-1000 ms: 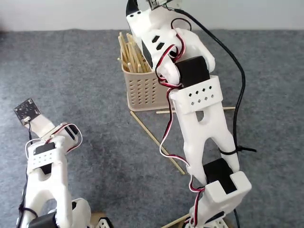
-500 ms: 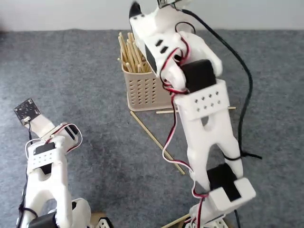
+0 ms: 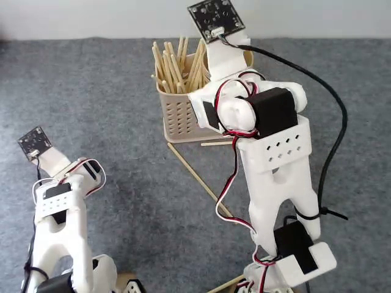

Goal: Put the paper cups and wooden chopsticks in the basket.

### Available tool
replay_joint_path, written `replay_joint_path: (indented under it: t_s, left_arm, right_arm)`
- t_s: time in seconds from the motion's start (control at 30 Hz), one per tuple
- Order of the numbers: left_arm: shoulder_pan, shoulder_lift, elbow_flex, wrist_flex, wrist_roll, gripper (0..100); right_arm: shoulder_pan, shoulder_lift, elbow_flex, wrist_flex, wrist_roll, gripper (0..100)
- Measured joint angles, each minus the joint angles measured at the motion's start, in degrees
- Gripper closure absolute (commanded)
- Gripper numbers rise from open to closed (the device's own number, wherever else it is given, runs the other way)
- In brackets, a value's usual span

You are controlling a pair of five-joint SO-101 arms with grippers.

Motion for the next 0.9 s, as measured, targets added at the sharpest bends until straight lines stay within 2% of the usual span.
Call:
replay_joint_path:
  t_s: [0.07, 0.17, 0.27, 0.43, 0.67, 0.9]
  left_arm:
    - [0.00, 0.00, 0.00, 0.00, 0.00, 81]
    - [0.00, 0.00, 0.00, 0.00, 0.00, 81]
    - [0.00, 0.00, 0.00, 0.00, 0.00, 81]
    - [0.00, 0.00, 0.00, 0.00, 0.00, 81]
    - [0.00, 0.00, 0.00, 0.00, 0.00, 81]
    - [0.00, 0.00, 0.00, 0.00, 0.00, 81]
  right_arm:
    - [1.76, -0.79, 2.55, 0.09, 0.18, 96.2]
    - [2.37, -3.08, 9.76, 0.18, 4.22, 96.1]
    - [2.20, -6.33, 19.87, 0.18, 7.65, 96.1]
    - [2.46, -11.25, 36.84, -1.85, 8.97, 95.4]
    - [2.37, -12.66, 60.57, -18.90, 9.05, 77.2]
    - [-5.01, -12.66, 76.92, -36.22, 8.97, 76.8]
